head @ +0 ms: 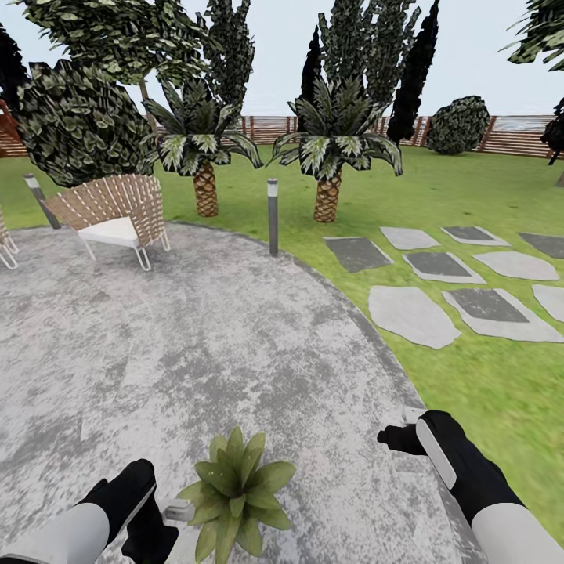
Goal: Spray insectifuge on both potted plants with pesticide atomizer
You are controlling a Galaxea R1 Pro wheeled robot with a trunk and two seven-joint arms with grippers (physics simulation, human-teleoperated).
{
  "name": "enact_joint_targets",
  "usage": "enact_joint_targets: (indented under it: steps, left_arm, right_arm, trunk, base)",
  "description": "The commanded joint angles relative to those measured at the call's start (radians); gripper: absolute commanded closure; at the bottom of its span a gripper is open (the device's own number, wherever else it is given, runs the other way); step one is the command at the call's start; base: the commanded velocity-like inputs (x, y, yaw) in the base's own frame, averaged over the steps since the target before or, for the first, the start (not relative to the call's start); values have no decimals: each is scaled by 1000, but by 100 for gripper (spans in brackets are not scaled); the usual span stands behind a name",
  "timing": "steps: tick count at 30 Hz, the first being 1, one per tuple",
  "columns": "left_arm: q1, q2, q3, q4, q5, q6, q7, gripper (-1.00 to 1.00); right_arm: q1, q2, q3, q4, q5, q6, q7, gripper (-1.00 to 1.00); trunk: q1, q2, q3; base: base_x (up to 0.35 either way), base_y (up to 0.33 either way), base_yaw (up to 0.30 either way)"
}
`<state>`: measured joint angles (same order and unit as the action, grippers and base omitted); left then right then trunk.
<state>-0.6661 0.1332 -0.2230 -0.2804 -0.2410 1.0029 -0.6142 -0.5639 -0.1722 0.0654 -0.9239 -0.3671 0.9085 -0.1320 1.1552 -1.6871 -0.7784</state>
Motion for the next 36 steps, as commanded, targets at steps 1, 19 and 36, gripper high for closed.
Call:
enact_joint_targets:
  steps: [1,19,36]
  left_arm:
    - [-1,0,-1,-2,-11,2,-10,100]
    - [-71,0,0,-12,-11,2,-12,100]
    - [-13,2,-1,-7,-11,2,-13,100]
  right_arm:
    - [-1,-1,4,-1,-11,3,-10,-100]
    - [-1,-3,4,-1,-10,3,-10,-100]
    - [-1,-1,4,36,-10,3,-11,-100]
  trunk:
    - [0,0,-1]
    - [0,0,-1]
    - [0,0,-1]
  base:
    - [0,0,0]
    - [0,0,0]
    - [0,0,-59]
